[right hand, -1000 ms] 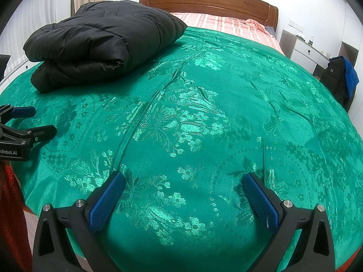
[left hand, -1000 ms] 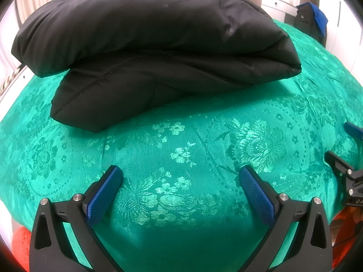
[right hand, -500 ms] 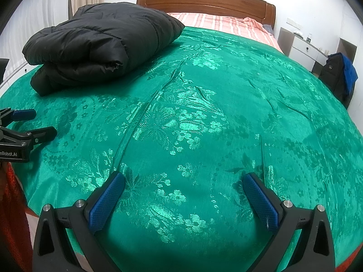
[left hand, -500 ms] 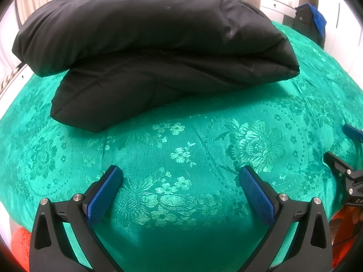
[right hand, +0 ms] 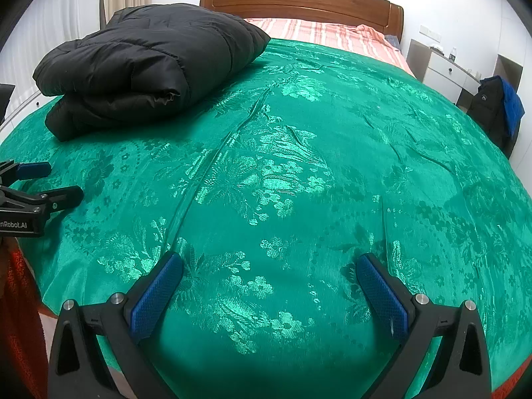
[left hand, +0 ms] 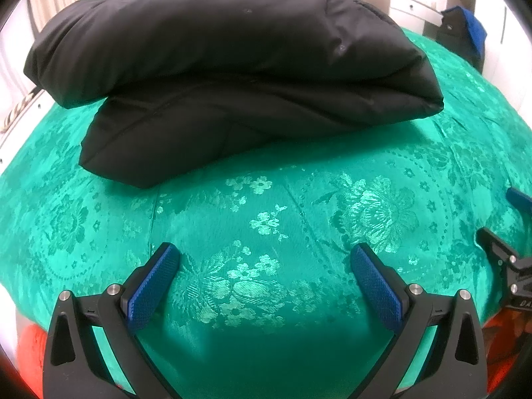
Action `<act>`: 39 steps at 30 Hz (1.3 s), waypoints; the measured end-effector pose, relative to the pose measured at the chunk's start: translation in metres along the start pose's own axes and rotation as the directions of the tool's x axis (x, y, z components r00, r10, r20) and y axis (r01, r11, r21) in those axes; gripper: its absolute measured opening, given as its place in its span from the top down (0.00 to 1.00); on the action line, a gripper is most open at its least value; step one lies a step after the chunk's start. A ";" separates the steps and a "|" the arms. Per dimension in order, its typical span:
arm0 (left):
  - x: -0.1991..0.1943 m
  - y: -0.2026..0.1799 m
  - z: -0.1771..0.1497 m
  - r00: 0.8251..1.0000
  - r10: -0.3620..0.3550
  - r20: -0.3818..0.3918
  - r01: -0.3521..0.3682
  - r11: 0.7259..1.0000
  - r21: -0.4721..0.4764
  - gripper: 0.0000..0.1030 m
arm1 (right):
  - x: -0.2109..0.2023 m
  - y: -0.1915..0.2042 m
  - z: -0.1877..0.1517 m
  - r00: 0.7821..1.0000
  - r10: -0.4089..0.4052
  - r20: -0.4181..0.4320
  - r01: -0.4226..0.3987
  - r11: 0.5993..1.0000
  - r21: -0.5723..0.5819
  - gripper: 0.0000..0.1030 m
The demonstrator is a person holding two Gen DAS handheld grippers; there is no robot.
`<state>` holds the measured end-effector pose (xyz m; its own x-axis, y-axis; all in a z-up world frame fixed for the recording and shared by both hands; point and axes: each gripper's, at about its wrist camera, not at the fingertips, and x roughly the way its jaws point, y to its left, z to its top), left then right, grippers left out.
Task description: Fold large clothes
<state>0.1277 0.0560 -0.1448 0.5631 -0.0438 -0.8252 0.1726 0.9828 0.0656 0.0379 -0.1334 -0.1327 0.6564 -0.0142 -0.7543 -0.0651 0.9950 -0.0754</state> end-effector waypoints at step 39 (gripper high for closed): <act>-0.001 0.009 0.000 0.998 -0.054 -0.039 0.055 0.998 0.026 0.00 | 0.007 -0.002 0.010 0.997 0.020 -0.077 -0.020 1.000 0.001 0.00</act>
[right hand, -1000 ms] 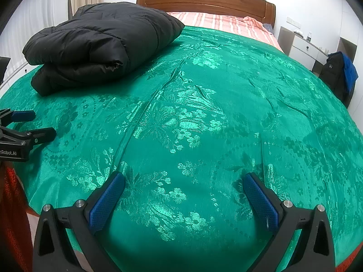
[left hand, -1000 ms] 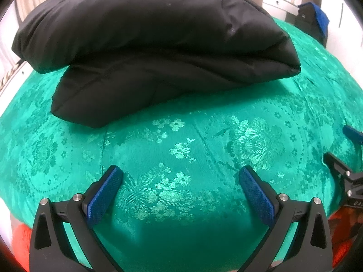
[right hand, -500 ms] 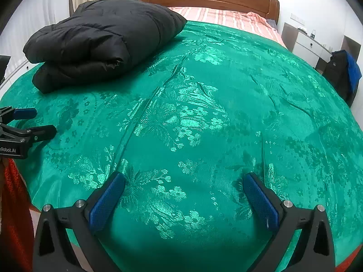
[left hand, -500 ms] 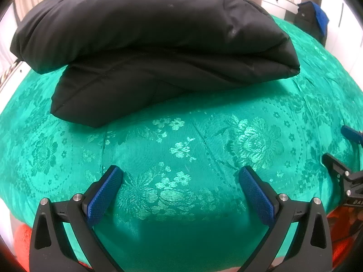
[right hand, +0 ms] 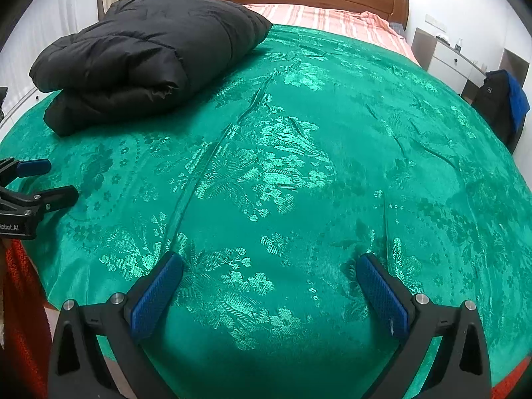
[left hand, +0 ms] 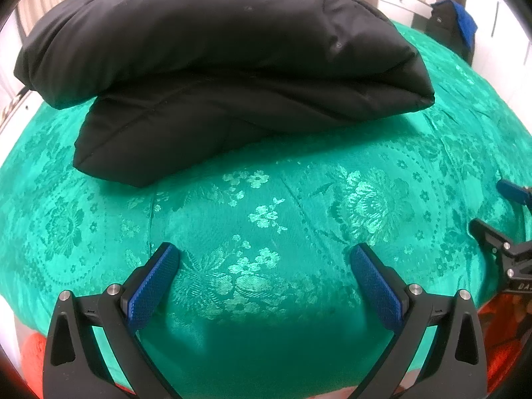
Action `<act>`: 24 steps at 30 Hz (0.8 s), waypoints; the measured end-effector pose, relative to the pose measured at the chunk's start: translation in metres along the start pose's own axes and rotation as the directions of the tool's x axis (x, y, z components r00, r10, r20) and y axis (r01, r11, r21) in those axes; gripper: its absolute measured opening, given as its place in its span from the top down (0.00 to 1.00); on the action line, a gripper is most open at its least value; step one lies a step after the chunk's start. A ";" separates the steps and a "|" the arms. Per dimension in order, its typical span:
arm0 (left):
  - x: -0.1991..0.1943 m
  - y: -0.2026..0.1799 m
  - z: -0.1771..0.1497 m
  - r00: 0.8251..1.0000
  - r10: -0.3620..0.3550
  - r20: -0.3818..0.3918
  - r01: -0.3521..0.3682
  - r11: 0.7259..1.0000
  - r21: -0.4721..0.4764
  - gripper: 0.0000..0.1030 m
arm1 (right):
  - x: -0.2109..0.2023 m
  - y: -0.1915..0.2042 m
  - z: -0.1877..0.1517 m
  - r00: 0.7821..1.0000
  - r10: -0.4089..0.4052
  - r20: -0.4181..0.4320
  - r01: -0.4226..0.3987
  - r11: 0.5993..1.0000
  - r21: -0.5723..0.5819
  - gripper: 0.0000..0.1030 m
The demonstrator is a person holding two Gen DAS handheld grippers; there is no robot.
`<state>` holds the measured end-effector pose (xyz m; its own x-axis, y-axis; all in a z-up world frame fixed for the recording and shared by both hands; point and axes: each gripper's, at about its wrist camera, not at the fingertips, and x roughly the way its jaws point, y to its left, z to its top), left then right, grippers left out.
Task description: Fold large clothes
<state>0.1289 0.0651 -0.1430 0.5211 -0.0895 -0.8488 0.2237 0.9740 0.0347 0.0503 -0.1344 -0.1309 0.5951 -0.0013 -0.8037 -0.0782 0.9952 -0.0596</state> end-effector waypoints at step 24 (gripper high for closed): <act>0.047 0.274 0.109 0.748 -0.614 0.251 0.634 0.551 -0.542 0.00 | 0.038 -0.086 0.133 0.698 0.689 0.195 -0.685 0.563 0.462 0.00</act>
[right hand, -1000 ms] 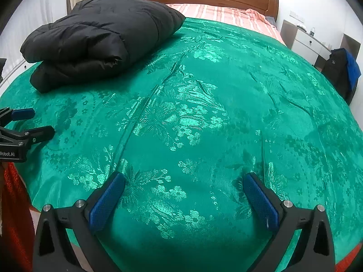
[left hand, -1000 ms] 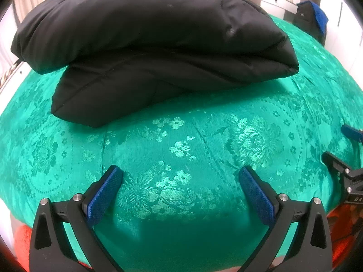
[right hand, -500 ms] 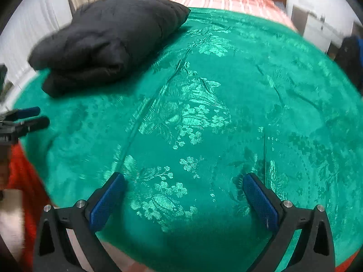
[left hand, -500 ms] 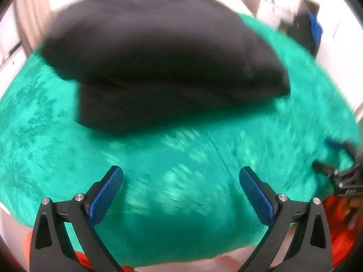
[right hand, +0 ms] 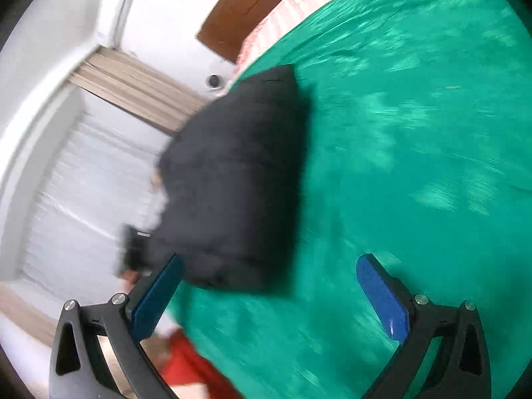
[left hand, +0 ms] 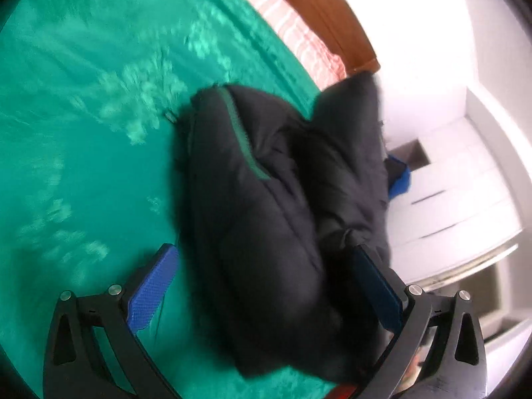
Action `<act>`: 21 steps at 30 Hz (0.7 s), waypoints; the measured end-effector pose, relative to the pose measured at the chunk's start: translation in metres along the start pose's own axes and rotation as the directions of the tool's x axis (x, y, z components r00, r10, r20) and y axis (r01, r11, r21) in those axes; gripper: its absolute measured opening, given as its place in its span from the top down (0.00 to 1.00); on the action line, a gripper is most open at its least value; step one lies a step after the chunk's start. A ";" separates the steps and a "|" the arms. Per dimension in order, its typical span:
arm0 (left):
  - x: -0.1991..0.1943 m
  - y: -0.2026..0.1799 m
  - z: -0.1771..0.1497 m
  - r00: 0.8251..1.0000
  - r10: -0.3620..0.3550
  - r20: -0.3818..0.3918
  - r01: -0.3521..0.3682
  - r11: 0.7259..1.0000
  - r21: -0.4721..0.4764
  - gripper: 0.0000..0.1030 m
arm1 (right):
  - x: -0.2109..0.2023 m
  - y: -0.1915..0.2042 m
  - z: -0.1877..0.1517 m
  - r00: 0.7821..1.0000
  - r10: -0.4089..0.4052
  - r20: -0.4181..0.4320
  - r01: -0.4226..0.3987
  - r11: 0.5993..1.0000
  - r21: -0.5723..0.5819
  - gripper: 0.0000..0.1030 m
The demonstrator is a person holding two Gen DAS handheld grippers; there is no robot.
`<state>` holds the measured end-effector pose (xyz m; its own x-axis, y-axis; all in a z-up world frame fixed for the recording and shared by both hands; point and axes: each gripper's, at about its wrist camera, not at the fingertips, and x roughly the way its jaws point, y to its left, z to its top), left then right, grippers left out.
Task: Fold large clothes
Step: 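Grasp the folded jacket with both grippers and lift it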
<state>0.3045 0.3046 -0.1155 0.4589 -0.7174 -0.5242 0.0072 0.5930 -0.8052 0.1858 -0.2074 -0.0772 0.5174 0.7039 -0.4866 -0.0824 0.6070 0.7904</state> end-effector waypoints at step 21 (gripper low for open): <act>0.053 -0.069 -0.004 0.985 0.162 -0.058 -0.136 0.942 0.307 0.39 | 0.196 0.128 0.029 0.973 -0.186 -0.138 0.044 0.735 -0.677 0.06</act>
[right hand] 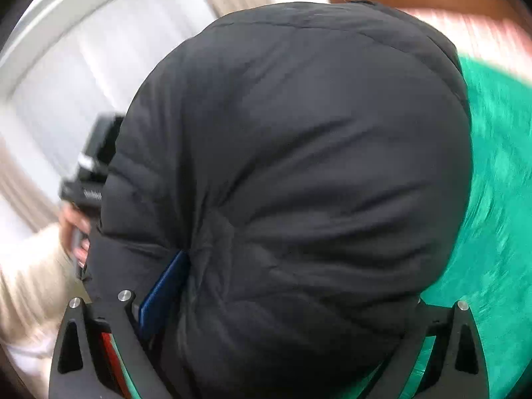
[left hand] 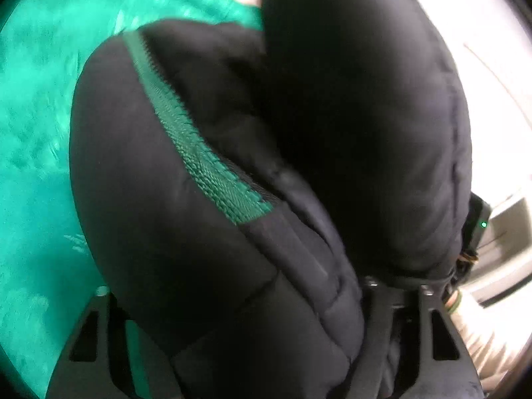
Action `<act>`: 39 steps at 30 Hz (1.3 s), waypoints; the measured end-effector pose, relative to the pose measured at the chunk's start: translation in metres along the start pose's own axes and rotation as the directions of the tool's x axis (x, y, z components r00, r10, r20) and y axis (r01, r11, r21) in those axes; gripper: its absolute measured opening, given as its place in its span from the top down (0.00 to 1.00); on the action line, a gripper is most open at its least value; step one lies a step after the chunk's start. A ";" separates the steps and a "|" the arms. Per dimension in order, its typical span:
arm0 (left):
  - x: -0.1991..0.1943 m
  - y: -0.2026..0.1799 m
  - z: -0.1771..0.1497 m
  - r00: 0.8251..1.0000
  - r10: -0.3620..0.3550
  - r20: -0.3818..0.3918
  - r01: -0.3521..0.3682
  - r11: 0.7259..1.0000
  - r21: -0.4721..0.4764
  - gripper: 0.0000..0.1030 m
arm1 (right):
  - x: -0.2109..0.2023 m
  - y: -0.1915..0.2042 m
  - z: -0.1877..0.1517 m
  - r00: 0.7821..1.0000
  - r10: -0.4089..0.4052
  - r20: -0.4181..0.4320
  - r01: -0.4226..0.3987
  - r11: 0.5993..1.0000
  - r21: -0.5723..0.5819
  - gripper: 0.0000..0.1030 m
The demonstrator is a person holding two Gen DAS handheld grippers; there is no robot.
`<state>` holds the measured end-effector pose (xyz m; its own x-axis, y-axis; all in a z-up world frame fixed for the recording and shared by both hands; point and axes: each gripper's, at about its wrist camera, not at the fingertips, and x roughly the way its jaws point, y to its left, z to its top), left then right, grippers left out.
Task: Fold large clothes
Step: 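Grasp the folded jacket with both grippers and lift it, then set the folded jacket down mid-bed and open both grippers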
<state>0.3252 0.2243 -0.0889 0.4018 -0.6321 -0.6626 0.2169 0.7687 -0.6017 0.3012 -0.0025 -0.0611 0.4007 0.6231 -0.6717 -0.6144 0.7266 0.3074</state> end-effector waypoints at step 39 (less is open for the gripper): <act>-0.091 -0.196 -0.033 0.579 0.539 0.612 -0.686 0.727 0.008 0.00 | -0.173 0.019 -0.010 0.788 -0.487 0.376 0.428 0.873 0.234 0.00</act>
<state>0.2171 0.1279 0.0747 0.8936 0.1086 -0.4354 -0.1105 0.9937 0.0209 0.2138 -0.0996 0.0540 0.8706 0.2464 -0.4258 -0.2064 0.9686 0.1386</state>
